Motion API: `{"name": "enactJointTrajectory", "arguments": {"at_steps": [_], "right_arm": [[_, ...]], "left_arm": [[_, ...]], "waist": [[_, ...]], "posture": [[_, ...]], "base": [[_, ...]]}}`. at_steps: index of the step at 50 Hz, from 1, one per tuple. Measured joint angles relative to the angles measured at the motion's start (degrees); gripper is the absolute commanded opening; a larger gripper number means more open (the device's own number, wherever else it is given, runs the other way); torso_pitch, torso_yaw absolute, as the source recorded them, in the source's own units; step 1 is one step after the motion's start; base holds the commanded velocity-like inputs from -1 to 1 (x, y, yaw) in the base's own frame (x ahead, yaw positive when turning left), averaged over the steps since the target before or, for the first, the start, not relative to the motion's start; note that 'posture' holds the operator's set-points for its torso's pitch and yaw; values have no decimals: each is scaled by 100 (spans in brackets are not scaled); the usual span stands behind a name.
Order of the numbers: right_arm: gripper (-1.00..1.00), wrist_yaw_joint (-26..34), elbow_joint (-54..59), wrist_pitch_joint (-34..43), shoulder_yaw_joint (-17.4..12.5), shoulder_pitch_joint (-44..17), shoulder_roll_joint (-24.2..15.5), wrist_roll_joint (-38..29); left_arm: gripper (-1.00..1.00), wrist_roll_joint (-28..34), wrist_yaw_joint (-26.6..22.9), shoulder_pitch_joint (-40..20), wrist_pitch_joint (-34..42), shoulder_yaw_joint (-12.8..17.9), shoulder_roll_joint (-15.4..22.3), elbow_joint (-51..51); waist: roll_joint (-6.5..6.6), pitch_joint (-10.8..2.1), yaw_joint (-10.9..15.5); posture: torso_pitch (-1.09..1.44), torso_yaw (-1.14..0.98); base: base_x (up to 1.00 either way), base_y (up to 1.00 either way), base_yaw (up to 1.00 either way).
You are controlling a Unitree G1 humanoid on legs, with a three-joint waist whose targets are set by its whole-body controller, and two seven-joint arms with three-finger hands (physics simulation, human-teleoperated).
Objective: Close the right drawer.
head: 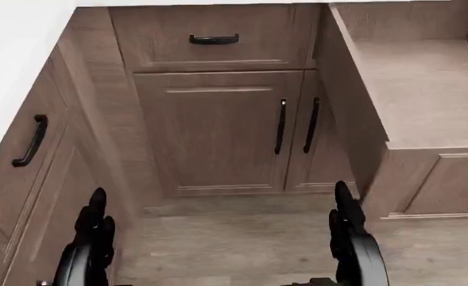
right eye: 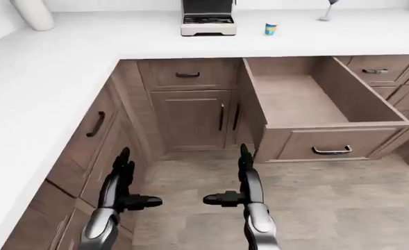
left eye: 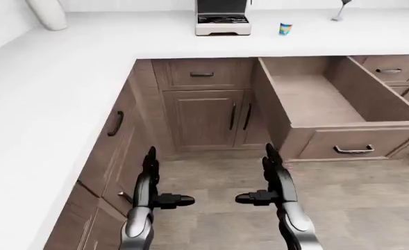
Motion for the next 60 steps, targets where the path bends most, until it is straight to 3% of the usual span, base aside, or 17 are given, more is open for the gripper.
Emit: {"name": "enactJointTrajectory", "arguments": {"at_steps": [1, 3, 5, 7, 13, 21, 35, 42, 49, 60], "right_arm": [[100, 5, -150, 10, -1, 23, 0, 19], [100, 43, -562, -126, -42, -4, -7, 104], [100, 98, -728, -371, -38, 75, 17, 176], [100, 121, -753, -521, 19, 156, 11, 155], [100, 99, -1211, -918, 37, 361, 12, -46], [100, 42, -2293, -1398, 115, 617, 37, -369], [100, 25, -3845, -2008, 345, 1160, 112, -582], [100, -151, -3745, -2392, 303, 1203, 86, -1064], [100, -161, -3497, -2482, 289, 1184, 86, -1224], [100, -155, -4334, -2325, 415, 1260, 98, -1291]], "left_arm": [[100, 12, 10, 26, -65, 0, 4, -122], [100, -28, -98, 123, -223, -32, 39, -729], [100, 31, -179, 223, -459, -94, 20, -997], [100, 80, -256, 397, -654, -167, -15, -1158], [100, 138, -342, 707, -1048, -297, -69, -2008], [100, 406, -255, 1087, -1395, -530, -64, -3567], [100, -227, -287, 1647, -1938, -589, -23, -5269], [100, -510, -365, 1862, -2414, -612, -5, -5521], [100, -510, -364, 1873, -2397, -647, 5, -5486], [100, -420, -357, 1924, -2389, -763, 48, -5554]], "waist": [[-21, -55, -7], [-23, -338, 40], [-56, -237, 57], [-49, -309, 46], [-28, -314, 45], [-28, -416, 48], [-30, -367, 49], [-33, -336, 59], [-31, -294, 60], [-44, -340, 60]], "posture": [[0, 0], [0, 0], [0, 0], [0, 0], [0, 0], [0, 0], [0, 0], [0, 0], [0, 0], [0, 0]], "base": [[0, 0, 0], [0, 0, 0], [0, 0, 0], [0, 0, 0], [0, 0, 0], [0, 0, 0], [0, 0, 0], [0, 0, 0], [0, 0, 0], [0, 0, 0]]}}
